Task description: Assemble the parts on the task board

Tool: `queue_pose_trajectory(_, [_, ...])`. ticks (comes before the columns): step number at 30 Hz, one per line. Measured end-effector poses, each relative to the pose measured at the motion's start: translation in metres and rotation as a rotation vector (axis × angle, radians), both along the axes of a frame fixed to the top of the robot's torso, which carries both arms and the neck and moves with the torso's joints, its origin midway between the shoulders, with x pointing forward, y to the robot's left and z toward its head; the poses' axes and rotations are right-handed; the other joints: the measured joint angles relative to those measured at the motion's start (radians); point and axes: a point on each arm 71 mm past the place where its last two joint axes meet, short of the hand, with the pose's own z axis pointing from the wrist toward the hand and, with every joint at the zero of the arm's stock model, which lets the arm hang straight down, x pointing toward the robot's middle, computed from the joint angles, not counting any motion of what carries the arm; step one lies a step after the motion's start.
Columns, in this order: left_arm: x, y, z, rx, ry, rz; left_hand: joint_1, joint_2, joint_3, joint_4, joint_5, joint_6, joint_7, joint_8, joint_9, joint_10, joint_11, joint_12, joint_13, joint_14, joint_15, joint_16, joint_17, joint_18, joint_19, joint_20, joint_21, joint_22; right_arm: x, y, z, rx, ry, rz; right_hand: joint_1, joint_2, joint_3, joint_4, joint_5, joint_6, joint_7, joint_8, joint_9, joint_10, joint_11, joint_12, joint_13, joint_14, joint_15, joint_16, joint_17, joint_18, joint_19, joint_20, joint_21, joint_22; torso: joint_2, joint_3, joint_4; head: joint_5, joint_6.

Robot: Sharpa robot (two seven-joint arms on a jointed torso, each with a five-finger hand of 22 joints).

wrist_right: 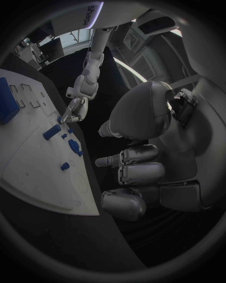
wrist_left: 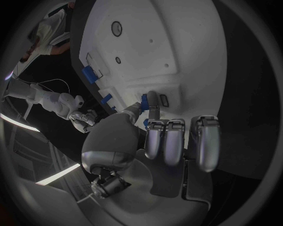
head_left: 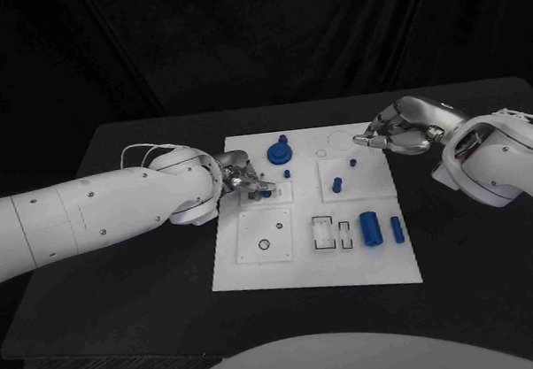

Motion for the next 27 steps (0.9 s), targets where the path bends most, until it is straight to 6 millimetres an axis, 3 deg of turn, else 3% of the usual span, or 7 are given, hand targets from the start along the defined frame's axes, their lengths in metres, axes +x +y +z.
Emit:
queue_pose_trajectory(6, [0.001, 0.0, 0.0, 0.002, 0.002, -0.001, 0.0, 0.0, -0.037, 0.042, -0.042, 0.0, 0.0, 0.004, 0.0, 0.0, 0.0, 0.0, 0.0, 0.0, 0.0, 0.0, 0.0, 0.0, 0.0, 0.0, 0.0, 0.0, 0.0, 0.0, 0.0, 0.0, 0.0, -0.001, 0.0, 0.0, 0.0, 0.0, 0.0, 0.0, 0.0, 0.0, 0.0, 0.0, 0.0, 0.0, 0.0, 0.0, 0.0, 0.0, 0.0, 0.0, 0.0, 0.0, -0.008, 0.0, 0.0, 0.0002, 0.0004, -0.001, 0.0])
queue_pose_trajectory(11, [0.001, 0.0, 0.0, 0.003, 0.002, -0.001, -0.001, 0.0, -0.064, 0.068, -0.05, 0.0, 0.0, 0.004, 0.012, 0.0, 0.0, 0.0, 0.0, 0.0, 0.0, 0.0, 0.0, 0.0, 0.0, 0.0, -0.008, 0.0, 0.0, 0.0, 0.0, -0.001, 0.001, -0.001, 0.0, 0.0, 0.0, 0.0, 0.0, 0.0, 0.0, 0.0, 0.0, 0.0, 0.0, 0.0, 0.0, -0.005, 0.005, 0.0, 0.0, 0.0, 0.0, 0.0, -0.008, 0.0, 0.0, 0.0007, 0.0003, 0.001, 0.0])
queue_pose_trajectory(13, [0.001, 0.0, 0.0, 0.002, 0.002, -0.002, -0.024, -0.005, -0.064, 0.069, -0.062, 0.0, 0.0, 0.004, 0.012, 0.0, 0.0, 0.0, 0.0, 0.0, 0.0, 0.0, 0.0, 0.0, 0.0, 0.0, -0.008, 0.0, 0.0, 0.0, 0.0, -0.001, 0.001, -0.001, 0.0, 0.0, 0.0, 0.0, 0.0, 0.0, 0.0, 0.0, 0.0, 0.0, 0.0, 0.0, 0.0, -0.005, 0.005, 0.0, 0.0, 0.0, 0.0, 0.0, -0.008, 0.0, 0.0, 0.0007, 0.0003, 0.002, 0.0])
queue_pose_trajectory(17, [0.001, 0.0, 0.0, -0.002, -0.002, -0.003, -0.096, -0.02, -0.118, 0.121, -0.085, 0.0, 0.0, 0.004, 0.012, 0.0, 0.0, 0.0, 0.0, 0.0, 0.0, 0.0, 0.0, 0.0, 0.0, 0.0, -0.008, 0.0, 0.0, 0.0, 0.0, -0.001, 0.001, -0.001, 0.0, 0.0, 0.0, 0.0, 0.0, 0.0, 0.0, 0.0, 0.0, 0.0, 0.0, 0.0, 0.0, -0.005, 0.005, 0.0, 0.0, 0.0, 0.0, 0.0, -0.008, 0.0, 0.001, 0.0007, -0.0002, 0.002, 0.0])
queue_pose_trajectory(20, [-0.001, 0.002, 0.0, -0.011, -0.008, -0.001, -0.132, -0.034, -0.17, 0.111, -0.085, 0.0, 0.0, 0.004, 0.012, 0.0, 0.0, 0.0, 0.0, 0.0, 0.0, 0.0, 0.0, 0.0, 0.0, 0.0, -0.008, 0.0, 0.0, -0.001, 0.0, -0.001, 0.001, -0.003, 0.0, 0.0, 0.0, 0.0, 0.0, 0.0, 0.0, 0.0, 0.0, 0.0, 0.0, 0.0, 0.0, -0.005, 0.005, 0.0, 0.0, 0.0, 0.0, 0.0, -0.008, 0.0, 0.001, 0.0007, -0.0003, 0.001, 0.0])
queue_pose_trajectory(24, [-0.004, 0.007, 0.001, -0.019, -0.02, 0.008, -0.138, -0.02, -0.247, 0.123, -0.085, -0.012, 0.012, 0.004, 0.024, 0.0, 0.0, 0.0, 0.0, 0.0, 0.0, 0.0, 0.0, 0.0, 0.0, 0.0, -0.008, 0.0, 0.0, -0.003, 0.0, -0.002, 0.001, -0.007, 0.0, 0.0, 0.0, 0.0, 0.0, 0.0, 0.0, 0.0, 0.0, 0.0, 0.0, 0.0, 0.0, -0.005, 0.005, 0.0, 0.0, 0.0, 0.0, 0.0, -0.008, 0.0, 0.001, 0.0007, -0.0003, -0.003, 0.0])
queue_pose_trajectory(27, [-0.004, 0.013, 0.006, -0.013, -0.035, 0.014, -0.118, 0.001, -0.301, 0.118, -0.085, -0.097, 0.011, 0.051, 0.072, 0.0, 0.0, 0.0, 0.0, 0.0, 0.0, 0.0, 0.0, 0.0, 0.0, 0.0, -0.008, 0.0, 0.0, -0.005, 0.0, -0.003, 0.001, -0.009, 0.0, 0.0, 0.0, 0.0, 0.0, 0.0, 0.0, 0.0, 0.0, 0.0, 0.0, 0.0, 0.0, -0.005, 0.005, 0.0, 0.0, 0.0, 0.0, 0.0, -0.008, 0.0, 0.001, 0.0007, -0.0003, -0.006, 0.0])
